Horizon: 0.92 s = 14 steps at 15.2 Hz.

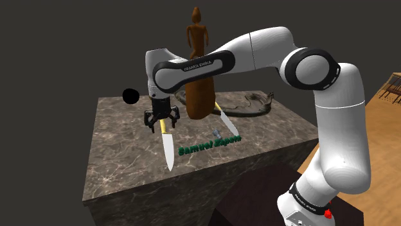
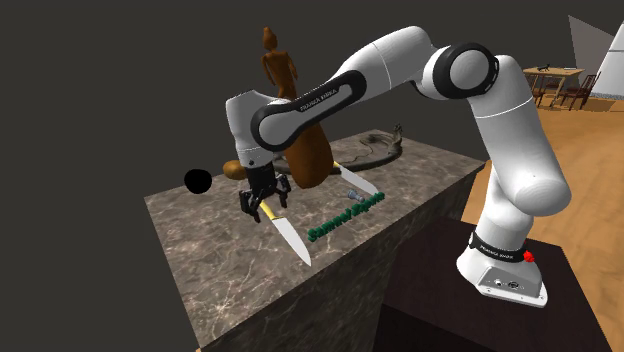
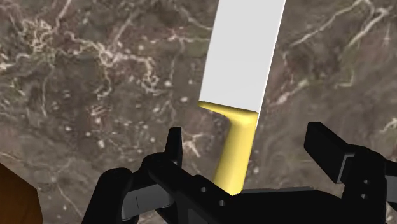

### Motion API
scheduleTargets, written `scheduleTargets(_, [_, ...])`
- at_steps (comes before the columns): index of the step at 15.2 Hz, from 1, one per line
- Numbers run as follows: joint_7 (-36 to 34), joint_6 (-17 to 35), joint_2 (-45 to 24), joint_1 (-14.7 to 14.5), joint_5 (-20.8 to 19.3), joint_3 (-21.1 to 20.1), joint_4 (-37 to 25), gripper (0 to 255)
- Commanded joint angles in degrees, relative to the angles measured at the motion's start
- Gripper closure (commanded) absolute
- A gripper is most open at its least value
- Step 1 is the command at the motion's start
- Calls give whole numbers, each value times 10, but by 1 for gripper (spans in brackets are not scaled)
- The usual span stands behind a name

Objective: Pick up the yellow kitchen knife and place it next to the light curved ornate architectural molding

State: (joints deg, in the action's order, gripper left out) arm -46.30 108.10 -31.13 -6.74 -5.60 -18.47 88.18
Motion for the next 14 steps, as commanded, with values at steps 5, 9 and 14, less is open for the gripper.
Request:
scheduleTargets(5, [0, 0, 0, 0, 0, 0, 0, 255])
scheduleTargets(9, [0, 0, 0, 0, 0, 0, 0, 255])
scheduleTargets(14, [1, -19, 9, 1, 3, -2, -10, 255])
